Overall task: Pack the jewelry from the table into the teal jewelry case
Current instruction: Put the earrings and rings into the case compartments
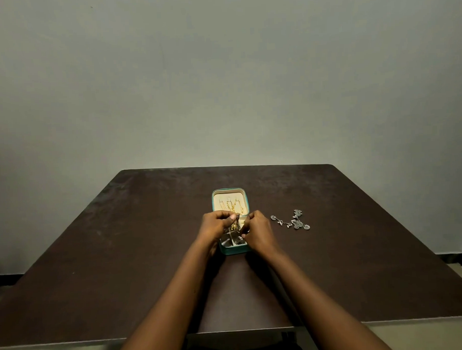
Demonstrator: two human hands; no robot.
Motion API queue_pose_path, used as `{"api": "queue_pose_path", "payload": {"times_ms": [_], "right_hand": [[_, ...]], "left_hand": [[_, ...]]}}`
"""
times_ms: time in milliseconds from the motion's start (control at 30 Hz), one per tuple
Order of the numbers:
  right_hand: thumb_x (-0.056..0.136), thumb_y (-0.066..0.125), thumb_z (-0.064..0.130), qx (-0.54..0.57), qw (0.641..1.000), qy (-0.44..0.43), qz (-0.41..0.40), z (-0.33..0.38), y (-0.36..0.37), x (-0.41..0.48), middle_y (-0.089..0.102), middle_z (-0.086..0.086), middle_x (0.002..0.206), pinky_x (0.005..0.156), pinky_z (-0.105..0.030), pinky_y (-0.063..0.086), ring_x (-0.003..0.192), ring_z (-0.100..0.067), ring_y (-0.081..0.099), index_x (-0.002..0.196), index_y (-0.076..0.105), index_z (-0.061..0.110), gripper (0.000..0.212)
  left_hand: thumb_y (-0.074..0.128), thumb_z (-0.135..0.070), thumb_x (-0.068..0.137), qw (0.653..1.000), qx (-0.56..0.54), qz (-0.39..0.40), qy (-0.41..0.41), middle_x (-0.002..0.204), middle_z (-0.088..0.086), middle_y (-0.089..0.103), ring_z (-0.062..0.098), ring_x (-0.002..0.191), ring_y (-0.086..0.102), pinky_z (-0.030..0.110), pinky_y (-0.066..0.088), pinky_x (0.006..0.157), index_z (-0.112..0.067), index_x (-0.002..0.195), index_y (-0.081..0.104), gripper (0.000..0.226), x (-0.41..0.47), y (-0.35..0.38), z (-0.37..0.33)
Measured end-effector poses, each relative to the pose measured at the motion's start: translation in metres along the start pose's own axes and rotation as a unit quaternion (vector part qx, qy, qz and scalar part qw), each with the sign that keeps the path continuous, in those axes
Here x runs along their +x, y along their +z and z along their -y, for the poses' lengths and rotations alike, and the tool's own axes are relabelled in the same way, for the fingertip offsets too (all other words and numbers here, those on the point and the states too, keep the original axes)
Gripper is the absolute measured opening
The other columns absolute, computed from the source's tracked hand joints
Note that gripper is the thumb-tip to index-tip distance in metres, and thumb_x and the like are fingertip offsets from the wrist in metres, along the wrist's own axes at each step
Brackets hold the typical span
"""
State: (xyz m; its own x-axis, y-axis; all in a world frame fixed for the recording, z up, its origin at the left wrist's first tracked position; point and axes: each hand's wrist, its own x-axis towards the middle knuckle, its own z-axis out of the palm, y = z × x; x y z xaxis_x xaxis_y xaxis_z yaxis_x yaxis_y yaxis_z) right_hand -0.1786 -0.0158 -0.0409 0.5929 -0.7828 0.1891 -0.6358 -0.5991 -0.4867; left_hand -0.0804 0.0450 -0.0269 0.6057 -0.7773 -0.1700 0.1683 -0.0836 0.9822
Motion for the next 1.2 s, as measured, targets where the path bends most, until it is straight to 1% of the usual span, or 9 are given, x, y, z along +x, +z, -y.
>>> {"api": "queue_pose_path", "payload": {"times_ms": [100, 200, 267, 367, 533, 633, 733, 967, 1200], "right_hand": [[0.081, 0.062, -0.001, 0.023, 0.999, 0.016, -0.024, -0.0020, -0.0022, 0.0013, 0.055, -0.013, 0.115, 0.076, -0.017, 0.035, 0.106, -0.024, 0.056, 0.100, 0.071, 0.001, 0.021], [0.083, 0.062, 0.003, 0.040, 0.997, 0.049, -0.045, -0.0038, -0.0031, 0.0027, 0.058, -0.012, 0.115, 0.084, -0.022, 0.039, 0.106, -0.023, 0.057, 0.098, 0.073, 0.005, 0.019], [0.082, 0.061, 0.002, 0.048, 0.996, 0.057, -0.051, -0.0051, -0.0027, 0.0034, 0.060, -0.012, 0.114, 0.086, -0.023, 0.040, 0.106, -0.023, 0.058, 0.097, 0.074, 0.006, 0.019], [0.082, 0.062, 0.002, 0.059, 0.995, 0.062, -0.051, -0.0062, -0.0025, 0.0031, 0.061, -0.012, 0.113, 0.084, -0.022, 0.041, 0.104, -0.023, 0.059, 0.096, 0.074, 0.006, 0.018], [0.083, 0.062, 0.003, 0.068, 0.994, 0.062, -0.054, -0.0064, -0.0031, 0.0025, 0.061, -0.012, 0.114, 0.084, -0.022, 0.040, 0.106, -0.022, 0.058, 0.097, 0.074, 0.006, 0.018], [0.084, 0.062, 0.004, 0.072, 0.994, 0.063, -0.048, -0.0063, -0.0037, 0.0025, 0.061, -0.011, 0.115, 0.083, -0.022, 0.040, 0.107, -0.022, 0.058, 0.098, 0.073, 0.006, 0.019], [0.083, 0.062, 0.004, 0.077, 0.994, 0.060, -0.048, -0.0062, -0.0029, 0.0021, 0.061, -0.012, 0.115, 0.086, -0.022, 0.040, 0.107, -0.022, 0.057, 0.100, 0.073, 0.005, 0.019], [0.083, 0.063, 0.003, 0.087, 0.993, 0.056, -0.056, -0.0073, -0.0019, 0.0003, 0.060, -0.011, 0.115, 0.086, -0.019, 0.038, 0.107, -0.020, 0.057, 0.099, 0.073, 0.005, 0.018], [0.083, 0.064, 0.003, 0.099, 0.992, 0.050, -0.054, -0.0075, -0.0026, 0.0006, 0.059, -0.012, 0.115, 0.087, -0.019, 0.039, 0.107, -0.021, 0.057, 0.099, 0.073, 0.003, 0.018]], "left_hand": [[0.059, 0.004, 0.086, 0.999, 0.036, 0.007, 0.017, 0.077, 0.006, 0.063, 0.018, 0.078, 0.059, 0.023, 0.052, 0.069, 0.007, 0.099, 0.065, 0.015, -0.0004, -0.0003, -0.0018], [0.059, 0.004, 0.086, 0.997, 0.069, 0.003, 0.029, 0.072, 0.004, 0.061, 0.012, 0.068, 0.055, 0.011, 0.048, 0.052, 0.003, 0.097, 0.065, 0.012, -0.0016, -0.0005, -0.0018], [0.062, 0.002, 0.085, 0.994, 0.101, -0.012, 0.041, 0.073, 0.005, 0.062, 0.016, 0.074, 0.058, 0.020, 0.051, 0.063, 0.006, 0.097, 0.066, 0.013, 0.0022, -0.0019, 0.0014], [0.066, -0.006, 0.084, 0.982, 0.181, -0.034, 0.050, 0.079, 0.011, 0.066, 0.020, 0.075, 0.060, 0.034, 0.053, 0.074, -0.004, 0.088, 0.070, 0.005, 0.0048, -0.0035, 0.0053], [0.068, -0.013, 0.084, 0.959, 0.273, -0.054, 0.058, 0.082, 0.012, 0.071, 0.019, 0.058, 0.061, 0.033, 0.058, 0.065, -0.007, 0.088, 0.072, 0.009, 0.0019, -0.0027, 0.0061], [0.069, -0.017, 0.084, 0.940, 0.331, -0.053, 0.057, 0.089, 0.012, 0.073, 0.019, 0.068, 0.066, 0.028, 0.057, 0.066, -0.008, 0.093, 0.073, 0.014, -0.0013, -0.0025, 0.0043], [0.070, -0.019, 0.082, 0.926, 0.368, -0.060, 0.057, 0.093, 0.010, 0.072, 0.021, 0.084, 0.069, 0.033, 0.057, 0.077, -0.012, 0.093, 0.074, 0.014, -0.0019, -0.0039, 0.0044], [0.073, -0.014, 0.076, 0.918, 0.390, -0.056, 0.044, 0.100, 0.008, 0.071, 0.019, 0.091, 0.067, 0.035, 0.055, 0.084, -0.019, 0.091, 0.076, 0.016, -0.0043, -0.0038, 0.0025], [0.070, -0.012, 0.080, 0.915, 0.393, -0.062, 0.074, 0.104, 0.009, 0.071, 0.020, 0.095, 0.066, 0.033, 0.056, 0.081, -0.015, 0.097, 0.075, 0.018, -0.0031, -0.0043, 0.0022]]}}
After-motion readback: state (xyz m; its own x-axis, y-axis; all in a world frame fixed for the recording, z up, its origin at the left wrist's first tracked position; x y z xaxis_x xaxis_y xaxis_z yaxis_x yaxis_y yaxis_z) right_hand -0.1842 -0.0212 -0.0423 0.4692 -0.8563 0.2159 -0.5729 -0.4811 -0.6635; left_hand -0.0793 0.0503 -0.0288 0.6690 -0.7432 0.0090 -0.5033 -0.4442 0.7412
